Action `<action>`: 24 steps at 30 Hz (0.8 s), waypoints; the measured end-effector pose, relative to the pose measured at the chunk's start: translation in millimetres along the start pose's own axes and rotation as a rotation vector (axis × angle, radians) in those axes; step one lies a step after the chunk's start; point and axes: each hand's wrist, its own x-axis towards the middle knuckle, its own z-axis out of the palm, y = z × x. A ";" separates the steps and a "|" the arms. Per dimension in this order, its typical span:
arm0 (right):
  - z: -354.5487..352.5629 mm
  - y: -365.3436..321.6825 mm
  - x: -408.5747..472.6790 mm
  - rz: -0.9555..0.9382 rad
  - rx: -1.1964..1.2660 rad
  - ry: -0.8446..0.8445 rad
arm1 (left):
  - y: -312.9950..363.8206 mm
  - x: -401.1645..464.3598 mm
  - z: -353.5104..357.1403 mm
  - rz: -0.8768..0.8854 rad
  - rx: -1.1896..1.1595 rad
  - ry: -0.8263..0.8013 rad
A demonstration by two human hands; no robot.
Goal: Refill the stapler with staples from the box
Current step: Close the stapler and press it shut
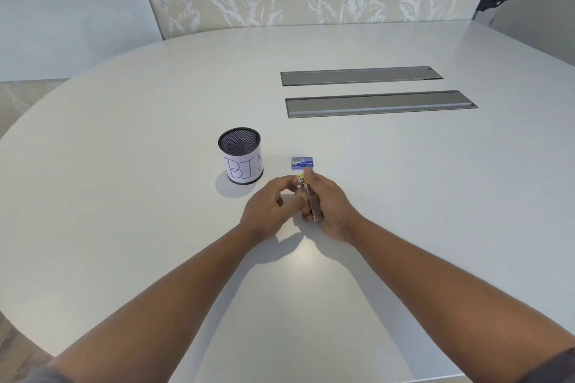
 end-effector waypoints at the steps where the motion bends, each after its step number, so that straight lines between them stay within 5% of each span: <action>1: -0.9 -1.6 0.9 0.059 0.057 -0.035 | 1.3 -0.8 2.2 0.008 0.076 0.017; 12: -14.4 -2.0 7.6 0.234 0.374 -0.122 | 14.4 -2.7 20.1 -0.041 0.332 0.127; 24: -16.6 -0.7 8.7 0.230 0.400 -0.165 | 12.7 -3.3 18.9 0.045 0.402 0.140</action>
